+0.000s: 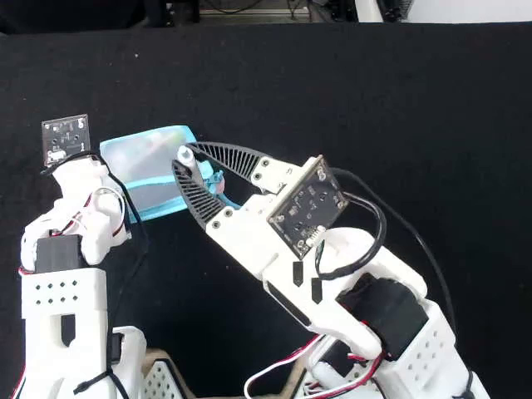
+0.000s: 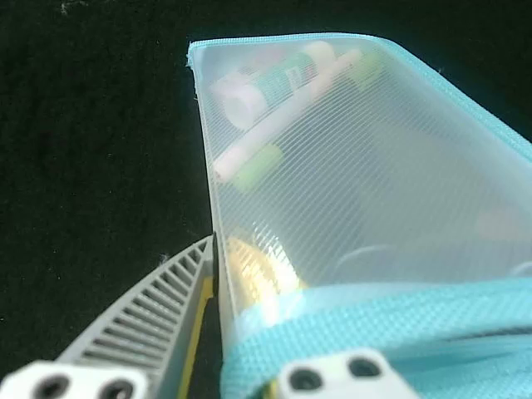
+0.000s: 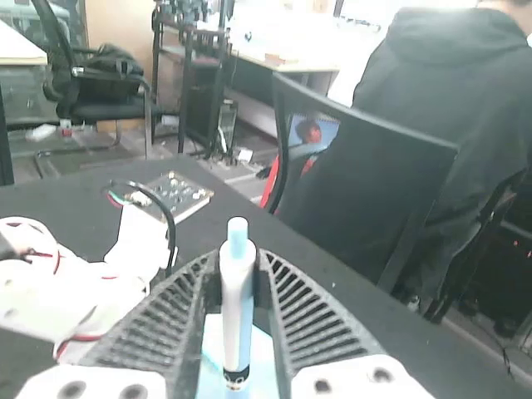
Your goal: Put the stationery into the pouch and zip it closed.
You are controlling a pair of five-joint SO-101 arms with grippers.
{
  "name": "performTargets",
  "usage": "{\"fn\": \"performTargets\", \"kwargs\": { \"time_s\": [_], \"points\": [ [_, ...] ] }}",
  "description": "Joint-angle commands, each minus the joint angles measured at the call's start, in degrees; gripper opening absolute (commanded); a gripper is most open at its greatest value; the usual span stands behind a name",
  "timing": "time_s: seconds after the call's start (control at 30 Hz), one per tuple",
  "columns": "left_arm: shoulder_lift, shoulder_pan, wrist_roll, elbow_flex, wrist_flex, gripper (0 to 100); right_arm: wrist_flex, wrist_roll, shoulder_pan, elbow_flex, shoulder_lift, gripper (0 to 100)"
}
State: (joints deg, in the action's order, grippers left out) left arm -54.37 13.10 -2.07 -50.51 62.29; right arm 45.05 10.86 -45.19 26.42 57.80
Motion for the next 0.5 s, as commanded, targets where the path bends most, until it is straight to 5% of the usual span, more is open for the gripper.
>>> {"fn": "performTargets", "kwargs": {
  "time_s": [0.0, 0.47],
  "points": [
    [0.3, -0.5, -0.4, -0.5, -0.3, 4, -3.0, -0.1, -0.6, -0.3, 1.1, 1.1],
    [0.3, -0.5, -0.4, -0.5, -0.3, 4, -19.7, -0.2, -0.6, 14.7, 1.5, 1.1]
  ]
}}
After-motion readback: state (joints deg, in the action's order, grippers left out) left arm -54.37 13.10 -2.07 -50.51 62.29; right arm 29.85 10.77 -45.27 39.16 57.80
